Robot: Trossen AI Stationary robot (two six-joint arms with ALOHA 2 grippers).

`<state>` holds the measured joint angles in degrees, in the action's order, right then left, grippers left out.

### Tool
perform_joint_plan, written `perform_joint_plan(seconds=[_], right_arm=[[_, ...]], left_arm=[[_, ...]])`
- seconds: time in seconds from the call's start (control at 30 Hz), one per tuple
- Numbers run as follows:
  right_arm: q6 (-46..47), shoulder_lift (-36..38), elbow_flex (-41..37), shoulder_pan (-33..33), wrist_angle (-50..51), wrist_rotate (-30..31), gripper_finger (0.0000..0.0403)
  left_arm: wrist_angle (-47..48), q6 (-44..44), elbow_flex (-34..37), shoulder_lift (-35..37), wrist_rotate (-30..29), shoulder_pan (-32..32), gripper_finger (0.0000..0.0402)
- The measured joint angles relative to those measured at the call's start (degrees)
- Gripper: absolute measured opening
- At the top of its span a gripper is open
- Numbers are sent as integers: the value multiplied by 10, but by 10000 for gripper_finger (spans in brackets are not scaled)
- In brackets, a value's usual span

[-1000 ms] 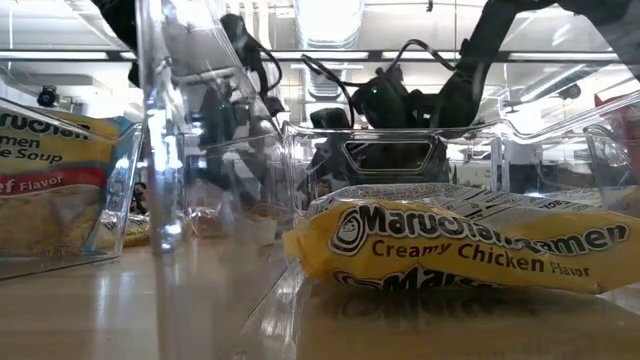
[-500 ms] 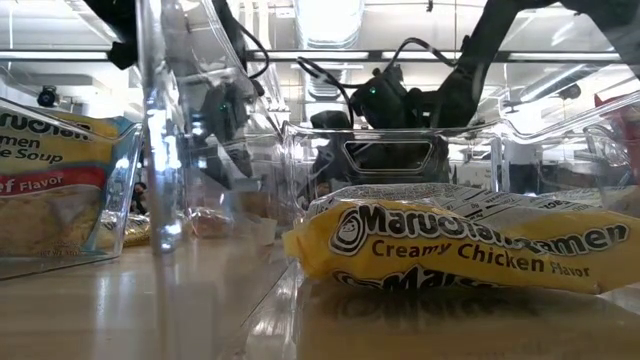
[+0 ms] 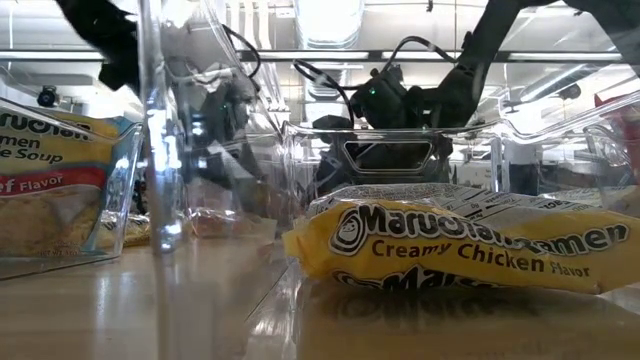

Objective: Sort Maruchan noodles
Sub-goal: Put the blue noodle pack into the left transparent bin

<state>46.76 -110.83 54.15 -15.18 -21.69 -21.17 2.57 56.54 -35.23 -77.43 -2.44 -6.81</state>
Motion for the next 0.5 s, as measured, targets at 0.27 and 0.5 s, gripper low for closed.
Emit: perform_joint_plan(seconds=[0.27, 0.5], right_arm=[[-12, 0, 0, 0, 24, 15, 203], [-12, 0, 0, -1, 35, 27, 203]], left_arm=[[-80, 49, 69, 0, -43, -6, 149], [-140, 52, 86, -1, -43, -7, 149]])
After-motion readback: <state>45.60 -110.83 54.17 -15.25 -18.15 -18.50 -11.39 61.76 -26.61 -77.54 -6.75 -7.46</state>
